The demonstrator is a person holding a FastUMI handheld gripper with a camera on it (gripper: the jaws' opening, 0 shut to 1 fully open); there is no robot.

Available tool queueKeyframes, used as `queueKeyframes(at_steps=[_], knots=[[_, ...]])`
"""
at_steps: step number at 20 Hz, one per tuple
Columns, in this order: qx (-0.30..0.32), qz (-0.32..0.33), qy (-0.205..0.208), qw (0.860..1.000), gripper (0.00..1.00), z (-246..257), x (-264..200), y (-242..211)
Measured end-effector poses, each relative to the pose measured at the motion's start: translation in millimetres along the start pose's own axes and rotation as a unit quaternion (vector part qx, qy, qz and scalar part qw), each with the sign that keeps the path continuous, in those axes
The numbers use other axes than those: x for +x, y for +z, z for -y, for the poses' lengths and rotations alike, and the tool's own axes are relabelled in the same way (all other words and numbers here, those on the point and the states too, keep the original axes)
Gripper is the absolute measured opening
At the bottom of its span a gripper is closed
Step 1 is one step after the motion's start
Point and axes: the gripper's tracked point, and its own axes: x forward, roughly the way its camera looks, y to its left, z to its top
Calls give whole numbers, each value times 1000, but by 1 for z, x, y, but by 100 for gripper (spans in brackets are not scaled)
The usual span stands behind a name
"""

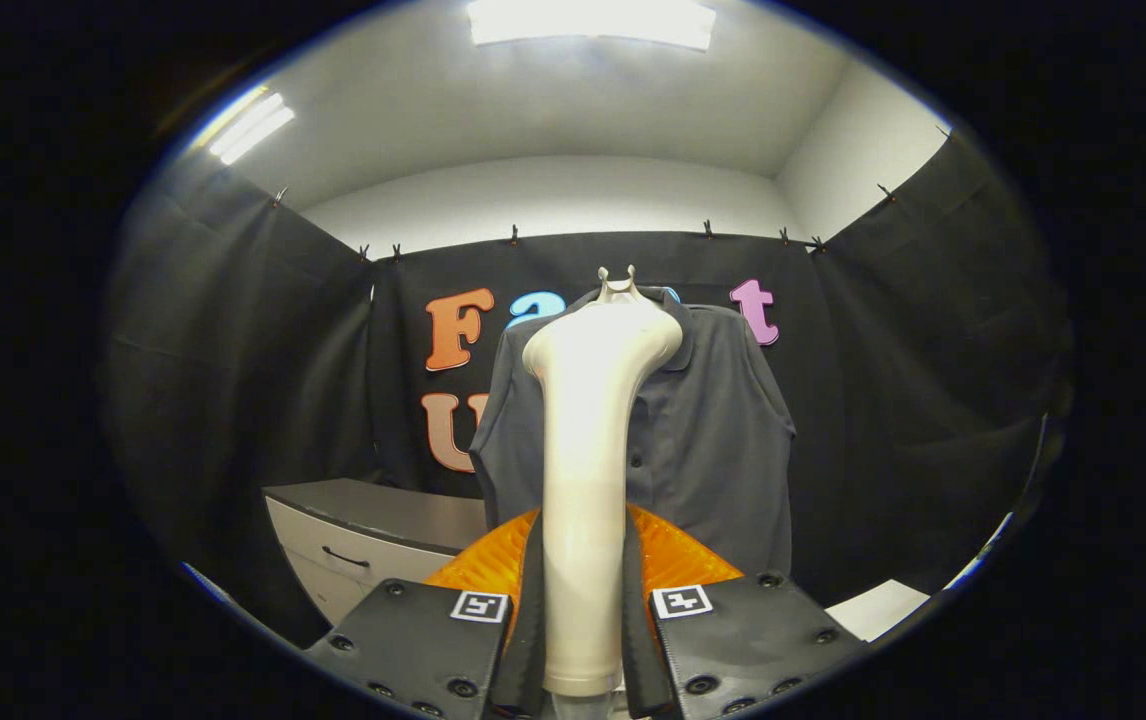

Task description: Iron the clothes twice with a garment steamer, once on the left side and once on the right side.

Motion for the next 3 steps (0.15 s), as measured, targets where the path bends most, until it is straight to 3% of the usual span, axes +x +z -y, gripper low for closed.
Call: queueKeyframes(at_steps=[3], knots=[[-1,2,-1,1000,39,-1,-3,2]])
